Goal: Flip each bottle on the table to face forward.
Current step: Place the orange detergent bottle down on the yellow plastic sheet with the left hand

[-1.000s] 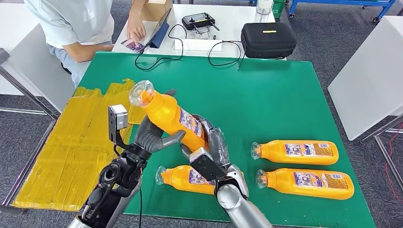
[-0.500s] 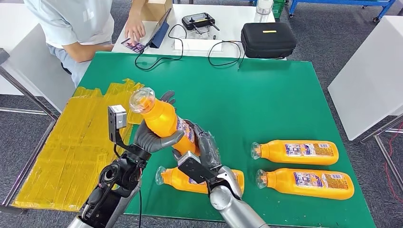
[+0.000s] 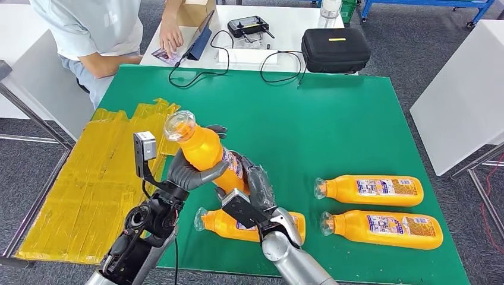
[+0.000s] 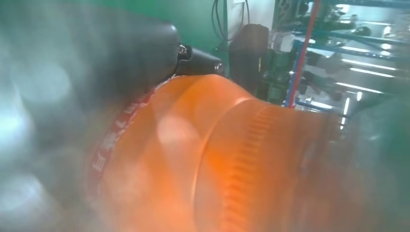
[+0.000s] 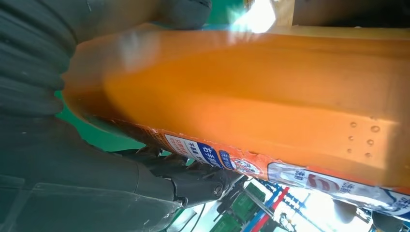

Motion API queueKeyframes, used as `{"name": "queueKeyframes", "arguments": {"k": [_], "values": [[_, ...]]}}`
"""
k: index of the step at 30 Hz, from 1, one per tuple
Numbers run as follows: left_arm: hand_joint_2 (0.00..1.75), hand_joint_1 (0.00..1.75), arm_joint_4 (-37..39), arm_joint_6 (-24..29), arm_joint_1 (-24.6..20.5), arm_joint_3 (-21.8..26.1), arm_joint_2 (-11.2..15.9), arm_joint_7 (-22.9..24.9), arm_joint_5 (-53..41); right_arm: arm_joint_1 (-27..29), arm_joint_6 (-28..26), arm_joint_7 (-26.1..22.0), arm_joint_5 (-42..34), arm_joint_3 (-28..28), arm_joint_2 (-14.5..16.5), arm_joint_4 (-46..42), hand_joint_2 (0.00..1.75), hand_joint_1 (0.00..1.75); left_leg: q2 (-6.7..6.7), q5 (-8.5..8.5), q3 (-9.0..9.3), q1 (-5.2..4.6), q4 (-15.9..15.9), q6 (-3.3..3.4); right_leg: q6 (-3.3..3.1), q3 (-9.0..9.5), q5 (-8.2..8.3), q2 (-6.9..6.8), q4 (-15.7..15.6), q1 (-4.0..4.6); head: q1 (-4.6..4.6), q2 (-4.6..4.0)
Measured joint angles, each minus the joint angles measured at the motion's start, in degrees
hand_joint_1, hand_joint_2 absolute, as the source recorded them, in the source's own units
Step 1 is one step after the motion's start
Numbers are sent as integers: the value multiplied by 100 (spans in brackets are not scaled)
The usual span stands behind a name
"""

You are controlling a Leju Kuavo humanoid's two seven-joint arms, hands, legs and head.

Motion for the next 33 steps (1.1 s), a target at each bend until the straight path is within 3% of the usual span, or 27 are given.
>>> {"name": "queueKeyframes", "arguments": {"k": [7,8,11,12,20,25,27,29,31,33], "values": [[175,175,9,70,-1,-8,0,-52,14,55,-62,-20,-76,-11,-10,-121,175,175,0,0,0,0,0,0,0,-1,0,0,0,0,1,0],[175,175,9,86,-1,-10,0,-65,3,70,-92,-22,-80,-14,-16,-159,175,144,0,0,0,0,0,0,0,-1,0,0,0,0,0,0],[175,175,7,152,-12,-22,0,-120,-84,135,-194,-46,-82,-25,-50,-307,175,14,0,0,0,0,0,0,0,0,0,0,0,0,1,0],[175,175,6,176,-21,-30,0,-138,-129,159,-219,-60,-81,-32,-66,-368,175,0,0,0,0,0,0,0,0,0,0,0,0,0,2,0],[175,175,-148,759,-12,30,121,-410,-896,470,-571,-169,-26,-252,-244,-1411,175,0,0,0,-1,0,0,0,0,0,0,-1,0,0,0,0],[175,175,-497,1534,103,237,281,-716,-2147,844,-715,-171,148,-451,-422,-2384,175,0,0,-1,-2,0,0,0,0,-1,-1,-1,0,0,1,0],[175,175,-644,2106,162,333,355,-768,-3121,995,-741,-171,226,-533,-483,-2727,175,0,0,-1,-2,0,-1,-1,-1,-2,-1,-1,0,1,1,0],[175,175,-772,2844,220,433,429,-613,-4736,1158,-750,-160,327,-629,-529,-3049,175,0,0,-2,-2,0,-1,-1,-1,-2,-2,-1,0,1,0,0],[175,175,-843,3339,248,567,529,-110,-6824,1310,-704,-112,443,-734,-563,-3352,175,0,0,-2,-2,0,-2,-1,-2,-2,-2,-1,-1,1,1,0],[175,175,-837,3388,242,721,688,552,-8881,1422,-621,-28,546,-840,-587,-3622,175,0,2,-2,0,0,-2,-2,-3,-3,-3,0,-1,1,2,0]]}}
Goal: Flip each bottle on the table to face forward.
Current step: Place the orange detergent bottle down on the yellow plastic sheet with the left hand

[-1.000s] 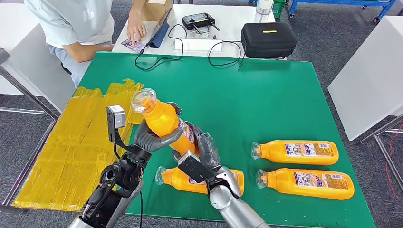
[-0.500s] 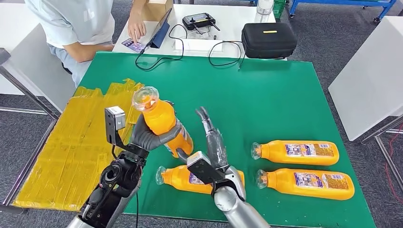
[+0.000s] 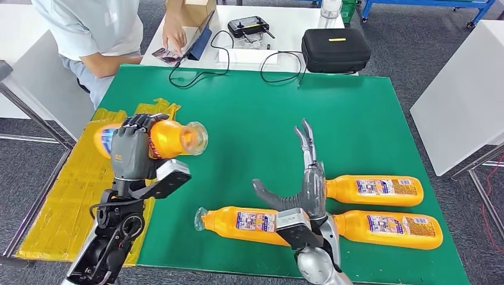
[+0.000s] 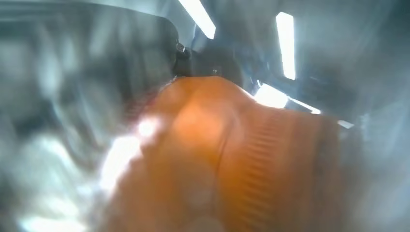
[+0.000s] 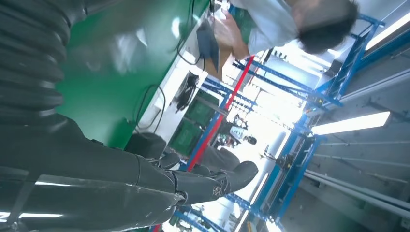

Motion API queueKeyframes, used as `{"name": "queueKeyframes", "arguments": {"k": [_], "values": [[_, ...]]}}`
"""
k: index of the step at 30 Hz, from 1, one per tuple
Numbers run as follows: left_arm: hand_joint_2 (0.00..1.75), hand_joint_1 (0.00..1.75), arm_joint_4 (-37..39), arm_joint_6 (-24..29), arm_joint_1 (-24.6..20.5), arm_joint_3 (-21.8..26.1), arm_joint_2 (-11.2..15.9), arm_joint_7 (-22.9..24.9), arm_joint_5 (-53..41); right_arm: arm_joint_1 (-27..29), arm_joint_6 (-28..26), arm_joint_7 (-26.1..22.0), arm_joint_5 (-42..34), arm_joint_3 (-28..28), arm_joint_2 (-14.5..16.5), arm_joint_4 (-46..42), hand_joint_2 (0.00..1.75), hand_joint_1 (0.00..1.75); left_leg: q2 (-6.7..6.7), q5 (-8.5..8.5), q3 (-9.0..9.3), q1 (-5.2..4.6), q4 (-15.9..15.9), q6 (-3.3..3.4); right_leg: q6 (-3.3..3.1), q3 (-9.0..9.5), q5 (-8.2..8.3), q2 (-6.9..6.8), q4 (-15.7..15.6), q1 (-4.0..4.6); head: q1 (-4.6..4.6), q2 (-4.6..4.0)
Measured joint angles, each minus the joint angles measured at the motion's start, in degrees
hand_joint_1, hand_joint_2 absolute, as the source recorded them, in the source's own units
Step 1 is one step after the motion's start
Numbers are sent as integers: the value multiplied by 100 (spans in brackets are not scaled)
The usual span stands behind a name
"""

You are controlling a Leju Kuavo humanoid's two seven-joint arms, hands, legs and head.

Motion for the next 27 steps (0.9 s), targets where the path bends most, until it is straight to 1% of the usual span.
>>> {"name": "queueKeyframes", "arguments": {"k": [1,2,3,7,11,13,15,20,27], "values": [[175,175,33,-63,-13,71,89,250,-783,40,38,41,37,-47,-9,-111,175,0,1,0,1,0,0,0,0,-1,0,2,0,0,0,0],[175,175,82,-125,-30,137,174,405,-1319,75,68,67,64,-90,-16,-206,175,0,3,1,1,0,0,0,-1,-2,1,3,0,1,-1,0],[175,175,138,-188,-54,191,246,493,-1605,105,89,82,83,-127,-22,-285,175,0,4,2,2,1,0,-1,-1,-2,1,4,0,1,-2,0],[175,175,511,-772,-240,301,544,811,-1951,198,126,109,155,-240,-32,-549,175,0,2,7,2,5,0,-3,-1,1,2,1,1,1,0,0],[175,175,1011,-1161,-425,328,807,905,-1995,278,170,152,198,-329,-42,-743,175,0,7,7,2,5,1,-3,0,-1,3,4,1,0,0,0],[175,175,1387,-1436,-571,326,906,954,-1944,289,197,163,214,-363,-45,-800,175,0,3,7,2,5,1,-3,0,0,3,3,1,0,1,0],[175,175,1877,-1554,-723,338,985,969,-1814,295,217,165,215,-398,-49,-839,175,0,3,6,1,4,1,-3,0,-1,3,4,1,0,0,0],[175,175,3100,-1446,-1008,499,1016,951,-1468,305,232,168,191,-427,-53,-857,175,0,5,6,2,5,1,-3,0,-3,3,5,1,0,0,0],[175,175,4071,-1352,-1183,740,989,810,-1089,301,268,178,126,-432,-54,-852,175,0,3,5,1,4,0,-4,0,0,2,3,1,0,1,0]]}}
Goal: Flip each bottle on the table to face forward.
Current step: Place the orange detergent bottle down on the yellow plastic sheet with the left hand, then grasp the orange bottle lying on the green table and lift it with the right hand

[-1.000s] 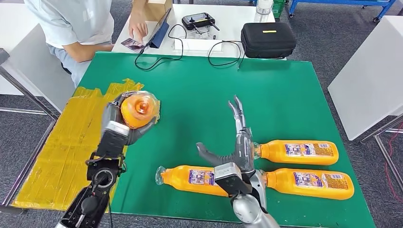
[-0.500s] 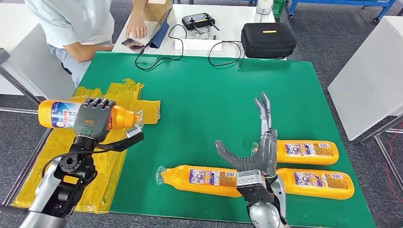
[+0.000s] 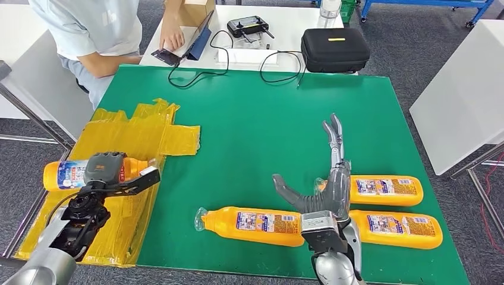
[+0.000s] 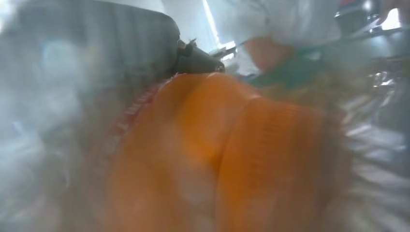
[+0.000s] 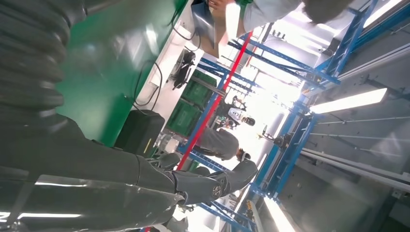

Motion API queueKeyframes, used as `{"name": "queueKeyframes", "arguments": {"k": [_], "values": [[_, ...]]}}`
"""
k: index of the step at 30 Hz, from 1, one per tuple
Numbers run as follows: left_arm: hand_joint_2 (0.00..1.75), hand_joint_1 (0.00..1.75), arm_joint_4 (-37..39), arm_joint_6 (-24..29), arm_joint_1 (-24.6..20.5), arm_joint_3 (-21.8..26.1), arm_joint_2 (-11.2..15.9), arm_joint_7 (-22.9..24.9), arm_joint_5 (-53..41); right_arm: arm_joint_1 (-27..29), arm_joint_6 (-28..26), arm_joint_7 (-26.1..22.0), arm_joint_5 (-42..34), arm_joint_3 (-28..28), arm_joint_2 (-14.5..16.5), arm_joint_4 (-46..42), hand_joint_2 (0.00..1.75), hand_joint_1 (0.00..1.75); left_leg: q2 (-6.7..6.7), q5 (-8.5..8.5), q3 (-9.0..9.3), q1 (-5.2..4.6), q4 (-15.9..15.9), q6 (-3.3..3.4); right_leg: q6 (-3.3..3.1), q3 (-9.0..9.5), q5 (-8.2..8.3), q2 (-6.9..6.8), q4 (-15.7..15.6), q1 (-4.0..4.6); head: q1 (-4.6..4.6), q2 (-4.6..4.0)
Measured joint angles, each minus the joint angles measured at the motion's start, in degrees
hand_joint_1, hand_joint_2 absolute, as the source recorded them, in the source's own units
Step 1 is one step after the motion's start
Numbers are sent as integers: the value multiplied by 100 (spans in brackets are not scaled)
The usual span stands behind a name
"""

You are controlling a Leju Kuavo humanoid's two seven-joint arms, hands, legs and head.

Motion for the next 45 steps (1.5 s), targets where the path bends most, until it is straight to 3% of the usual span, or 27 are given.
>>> {"name": "queueKeyframes", "arguments": {"k": [11,22,45], "values": [[175,175,709,140,-231,290,-159,-286,307,-58,58,3,-49,0,0,101,175,0,-6,0,37,0,-4,-2,-2,40,-2,-4,-1,1,-1,0],[175,175,786,109,-212,444,-404,-986,1083,-104,73,7,-131,1,-1,262,175,0,-18,1,51,-4,-3,0,-2,63,-3,-17,-2,-5,-2,0],[175,175,416,-19,-5,341,-656,-1100,1335,-156,142,9,-146,1,2,432,175,0,-19,1,57,-4,-3,0,-1,67,-3,-19,-2,-5,-2,0]]}}
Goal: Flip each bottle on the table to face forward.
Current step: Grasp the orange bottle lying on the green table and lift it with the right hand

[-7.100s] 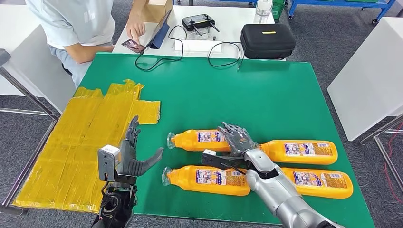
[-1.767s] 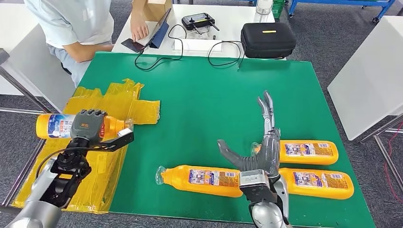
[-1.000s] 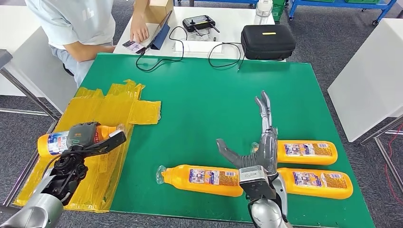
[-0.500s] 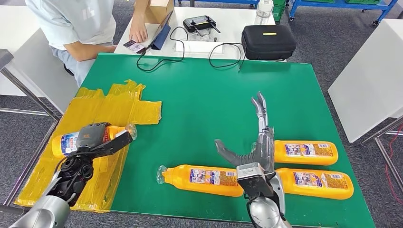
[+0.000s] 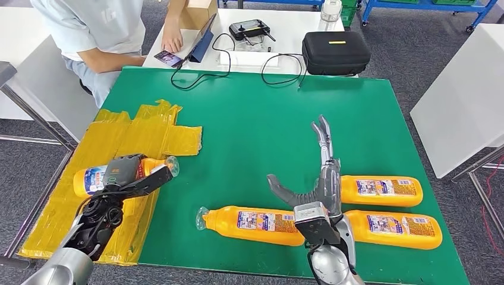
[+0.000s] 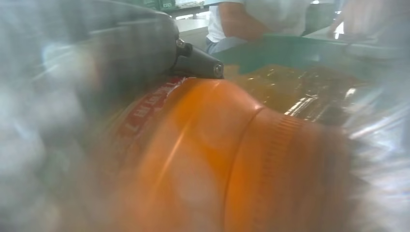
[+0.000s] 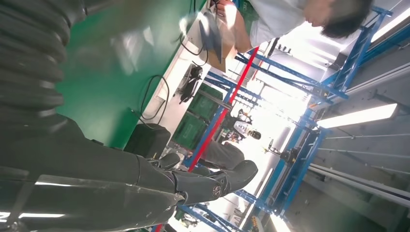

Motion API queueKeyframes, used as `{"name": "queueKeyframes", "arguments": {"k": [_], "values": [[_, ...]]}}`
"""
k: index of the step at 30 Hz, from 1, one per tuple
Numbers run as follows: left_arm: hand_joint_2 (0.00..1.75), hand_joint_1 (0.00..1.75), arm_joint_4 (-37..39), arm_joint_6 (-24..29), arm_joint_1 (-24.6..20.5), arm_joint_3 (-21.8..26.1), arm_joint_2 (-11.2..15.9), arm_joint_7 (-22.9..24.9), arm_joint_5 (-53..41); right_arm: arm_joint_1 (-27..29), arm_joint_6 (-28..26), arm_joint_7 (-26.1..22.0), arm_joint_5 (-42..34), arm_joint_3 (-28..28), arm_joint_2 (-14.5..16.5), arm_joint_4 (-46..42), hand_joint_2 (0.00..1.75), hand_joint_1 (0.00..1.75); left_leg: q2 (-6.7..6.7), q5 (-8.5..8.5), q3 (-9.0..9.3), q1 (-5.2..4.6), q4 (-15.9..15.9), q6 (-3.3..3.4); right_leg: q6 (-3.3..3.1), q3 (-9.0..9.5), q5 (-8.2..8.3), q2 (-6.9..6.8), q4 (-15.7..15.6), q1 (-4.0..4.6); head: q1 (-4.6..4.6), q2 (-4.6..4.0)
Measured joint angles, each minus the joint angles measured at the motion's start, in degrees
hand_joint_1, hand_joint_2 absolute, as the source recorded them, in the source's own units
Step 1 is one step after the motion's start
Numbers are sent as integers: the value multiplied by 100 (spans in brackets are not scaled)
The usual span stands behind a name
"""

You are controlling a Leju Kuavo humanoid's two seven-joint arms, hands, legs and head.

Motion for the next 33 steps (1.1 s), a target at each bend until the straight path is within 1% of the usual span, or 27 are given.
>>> {"name": "queueKeyframes", "arguments": {"k": [2,3,6,7,12,19,25,30,33], "values": [[175,175,-81,-37,41,-56,-10,-11,69,-4,8,2,0,1,1,13,175,0,0,0,0,0,0,0,0,0,0,0,0,0,0,0],[175,157,-110,-51,55,-76,-11,-16,98,-4,11,3,0,2,1,14,175,0,0,0,0,0,0,0,0,0,0,0,0,0,-1,0],[175,27,-128,-89,69,-95,-17,3,103,-7,17,5,-1,3,1,17,175,0,0,0,0,0,0,0,0,0,0,0,0,0,-1,0],[175,0,-128,-130,72,-97,-25,27,106,-9,22,7,-2,4,2,18,175,0,0,0,0,0,0,0,0,0,0,0,0,0,0,0],[175,0,-93,-438,57,-144,-84,197,192,-46,52,41,-2,22,8,42,175,0,1,-1,0,0,0,0,0,1,0,1,0,0,1,0],[175,0,107,-789,-135,-198,-96,356,274,-134,79,66,-2,48,31,128,175,0,-1,-1,16,0,-2,-1,-1,18,-1,-1,0,2,1,0],[175,0,272,-958,-275,-244,-98,509,292,-183,104,78,-2,81,63,210,175,0,-1,-2,37,0,-3,-1,-2,39,-2,-1,-1,1,0,0],[175,0,319,-1028,-309,-257,-98,518,428,-201,103,81,-2,85,69,251,175,0,-1,-2,43,0,-3,-1,-2,44,-2,0,-1,1,1,0],[175,0,280,-1116,-284,-255,-98,391,687,-199,91,83,-2,85,69,268,175,0,-1,-1,44,0,-3,-1,-2,45,-1,-1,-1,1,-1,0]]}}
